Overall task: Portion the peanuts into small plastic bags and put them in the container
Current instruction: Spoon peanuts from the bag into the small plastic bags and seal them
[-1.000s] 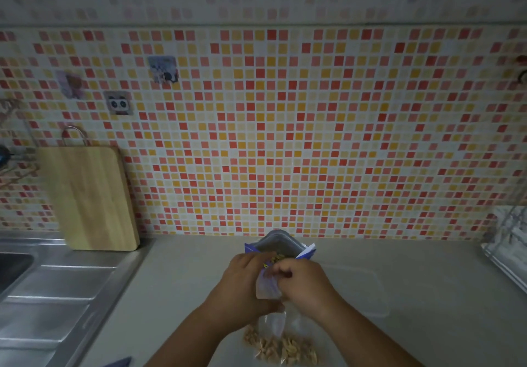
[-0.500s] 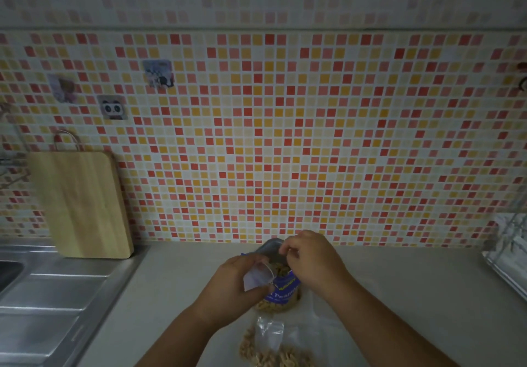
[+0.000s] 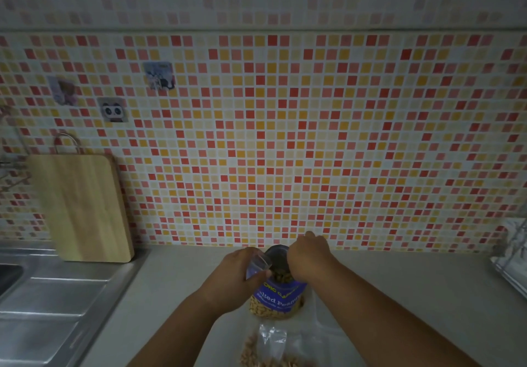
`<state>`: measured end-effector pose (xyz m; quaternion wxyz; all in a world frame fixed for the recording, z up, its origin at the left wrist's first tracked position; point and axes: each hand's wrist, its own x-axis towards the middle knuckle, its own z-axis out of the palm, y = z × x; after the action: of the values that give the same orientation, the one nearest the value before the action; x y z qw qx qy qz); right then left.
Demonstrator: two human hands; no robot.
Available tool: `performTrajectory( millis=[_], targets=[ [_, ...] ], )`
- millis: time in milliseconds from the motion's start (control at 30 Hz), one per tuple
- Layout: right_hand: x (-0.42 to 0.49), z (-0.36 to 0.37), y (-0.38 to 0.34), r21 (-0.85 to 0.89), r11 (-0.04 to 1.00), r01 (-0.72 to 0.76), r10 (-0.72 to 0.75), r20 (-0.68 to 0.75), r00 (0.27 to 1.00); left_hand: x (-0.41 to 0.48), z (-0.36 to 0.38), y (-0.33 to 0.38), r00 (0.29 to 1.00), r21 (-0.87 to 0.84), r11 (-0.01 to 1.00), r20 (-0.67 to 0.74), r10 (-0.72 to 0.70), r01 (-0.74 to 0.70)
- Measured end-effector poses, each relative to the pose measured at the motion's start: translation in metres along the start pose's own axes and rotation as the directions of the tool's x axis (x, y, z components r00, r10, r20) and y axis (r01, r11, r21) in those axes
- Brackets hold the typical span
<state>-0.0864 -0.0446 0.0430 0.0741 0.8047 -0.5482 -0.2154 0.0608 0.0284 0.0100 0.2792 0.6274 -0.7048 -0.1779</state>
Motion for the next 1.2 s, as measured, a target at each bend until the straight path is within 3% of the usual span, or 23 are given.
performTrajectory(
  millis=[133,300,433,533,700,800,933,1133,1200],
  targets=[
    [-0.002,-0.003,0.000,-0.032,0.999,-0.006,0.006,0.003,1.000,0.003,0.001,-0.001,1.000,-0.007,1.000,0.000,-0.007,0.007],
    [-0.010,-0.018,0.005,0.078,0.996,0.033,-0.027,-0.080,0.996,0.005,0.001,-0.006,0.999,-0.033,0.999,-0.008,-0.039,0.039],
    [-0.012,-0.028,0.002,0.154,0.987,0.054,-0.065,0.070,0.995,0.006,0.001,-0.009,0.997,-0.047,0.998,-0.064,-0.053,0.050],
    [-0.008,-0.026,-0.008,0.192,0.981,-0.034,-0.004,0.195,0.981,0.006,0.001,-0.007,0.992,-0.114,0.988,-0.052,-0.113,0.106],
    [-0.007,-0.019,-0.021,0.435,0.879,-0.198,0.021,0.380,0.925,0.005,0.002,-0.006,0.988,-0.179,0.975,-0.064,-0.143,0.129],
    [-0.005,-0.017,-0.023,0.550,0.787,-0.278,0.056,0.385,0.921,0.003,0.003,-0.006,0.986,-0.204,0.968,-0.056,-0.159,0.145],
    [0.006,-0.009,-0.020,0.549,0.755,-0.359,0.159,0.378,0.912,0.003,0.003,-0.004,0.983,-0.223,0.961,-0.041,-0.178,0.165],
    [0.010,0.014,-0.001,0.697,0.617,-0.366,0.321,0.202,0.925,0.003,-0.002,-0.005,0.975,-0.321,0.925,-0.024,-0.222,0.202],
    [0.010,0.023,0.006,0.705,0.625,-0.335,0.289,0.190,0.938,0.003,-0.005,-0.005,0.970,-0.360,0.908,-0.033,-0.242,0.214]
  ],
)
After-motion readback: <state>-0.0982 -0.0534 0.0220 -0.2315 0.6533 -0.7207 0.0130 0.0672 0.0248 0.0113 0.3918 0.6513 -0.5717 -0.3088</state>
